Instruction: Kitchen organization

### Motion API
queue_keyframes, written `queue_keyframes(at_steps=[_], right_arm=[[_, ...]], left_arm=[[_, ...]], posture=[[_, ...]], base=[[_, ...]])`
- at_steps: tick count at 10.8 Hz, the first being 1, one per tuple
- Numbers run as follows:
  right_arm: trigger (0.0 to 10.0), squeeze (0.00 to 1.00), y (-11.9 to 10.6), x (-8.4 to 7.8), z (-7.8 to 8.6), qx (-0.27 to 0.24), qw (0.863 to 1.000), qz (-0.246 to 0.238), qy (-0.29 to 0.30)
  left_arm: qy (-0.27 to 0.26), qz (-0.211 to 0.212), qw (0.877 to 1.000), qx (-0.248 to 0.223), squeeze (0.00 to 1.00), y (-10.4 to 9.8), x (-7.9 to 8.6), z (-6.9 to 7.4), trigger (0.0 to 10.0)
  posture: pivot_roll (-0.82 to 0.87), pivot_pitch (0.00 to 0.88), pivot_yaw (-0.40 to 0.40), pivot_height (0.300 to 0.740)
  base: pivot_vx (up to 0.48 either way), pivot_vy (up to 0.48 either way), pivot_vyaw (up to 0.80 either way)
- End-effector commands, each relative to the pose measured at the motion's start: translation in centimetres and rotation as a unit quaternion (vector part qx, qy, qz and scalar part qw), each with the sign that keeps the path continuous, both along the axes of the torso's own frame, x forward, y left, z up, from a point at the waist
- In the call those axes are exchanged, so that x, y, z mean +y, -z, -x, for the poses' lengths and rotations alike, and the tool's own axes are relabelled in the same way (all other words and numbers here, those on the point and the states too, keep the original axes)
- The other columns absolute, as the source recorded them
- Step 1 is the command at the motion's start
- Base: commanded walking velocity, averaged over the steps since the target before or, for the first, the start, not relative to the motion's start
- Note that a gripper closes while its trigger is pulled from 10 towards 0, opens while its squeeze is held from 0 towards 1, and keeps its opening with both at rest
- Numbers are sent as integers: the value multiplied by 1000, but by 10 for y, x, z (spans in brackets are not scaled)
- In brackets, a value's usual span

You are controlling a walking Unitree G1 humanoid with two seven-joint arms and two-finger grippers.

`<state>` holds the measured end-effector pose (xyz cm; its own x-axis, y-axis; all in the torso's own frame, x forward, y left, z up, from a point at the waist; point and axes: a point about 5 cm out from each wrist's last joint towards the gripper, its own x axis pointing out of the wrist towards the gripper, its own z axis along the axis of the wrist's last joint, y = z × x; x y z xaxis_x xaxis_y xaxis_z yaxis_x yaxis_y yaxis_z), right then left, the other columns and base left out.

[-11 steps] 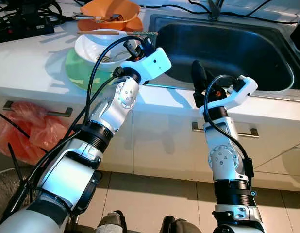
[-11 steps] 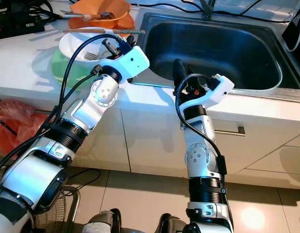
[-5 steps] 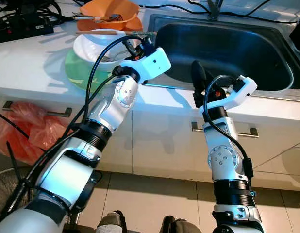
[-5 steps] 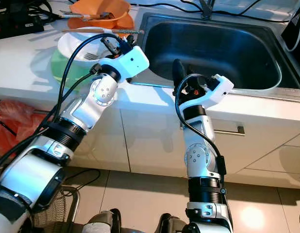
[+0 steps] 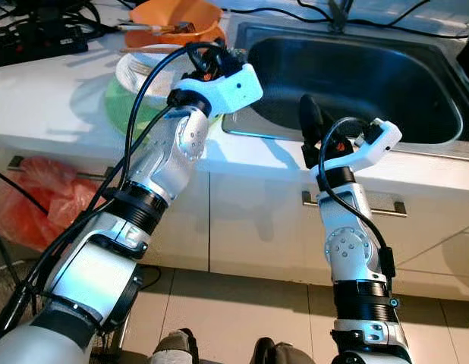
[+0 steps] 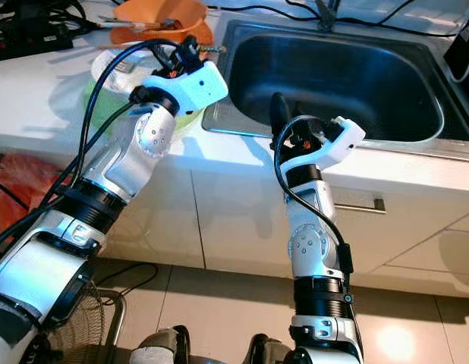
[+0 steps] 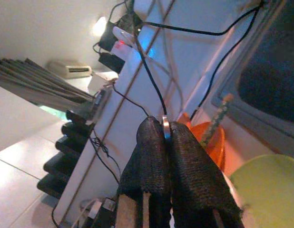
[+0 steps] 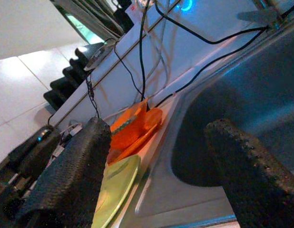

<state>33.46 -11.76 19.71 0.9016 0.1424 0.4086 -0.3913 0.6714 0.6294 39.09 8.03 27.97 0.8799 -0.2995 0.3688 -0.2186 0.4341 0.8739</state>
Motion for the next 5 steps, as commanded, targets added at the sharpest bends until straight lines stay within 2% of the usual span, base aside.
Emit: queue_keyframes(at_steps=[1, 2, 3, 4, 5], right_arm=[[10000, 0, 0, -1, -1, 1, 1000, -7, -1], [10000, 0, 0, -1, -1, 0, 1000, -6, -1], [10000, 0, -1, -1, -1, 0, 1000, -7, -1], [10000, 0, 0, -1, -1, 1, 1000, -7, 0], [10000, 0, 1, -1, -1, 2, 1000, -7, 0]], left_arm=[[19, 1, 1000, -16, 0, -9, -9, 6, 10000], [49, 31, 998, -40, 0, -24, -15, 15, 10000], [61, 46, 995, -57, 0, -32, -16, 21, 10000], [75, 83, 992, -54, 0, -34, -15, 22, 10000], [112, 112, 984, -85, 0, -60, -16, 37, 10000]], posture=[[121, 135, -41, 740], [121, 138, -41, 740], [120, 140, -41, 740], [122, 143, -42, 740], [129, 147, -43, 740]], base=[[0, 0, 0], [0, 0, 0], [0, 0, 0], [0, 0, 0], [0, 0, 0]])
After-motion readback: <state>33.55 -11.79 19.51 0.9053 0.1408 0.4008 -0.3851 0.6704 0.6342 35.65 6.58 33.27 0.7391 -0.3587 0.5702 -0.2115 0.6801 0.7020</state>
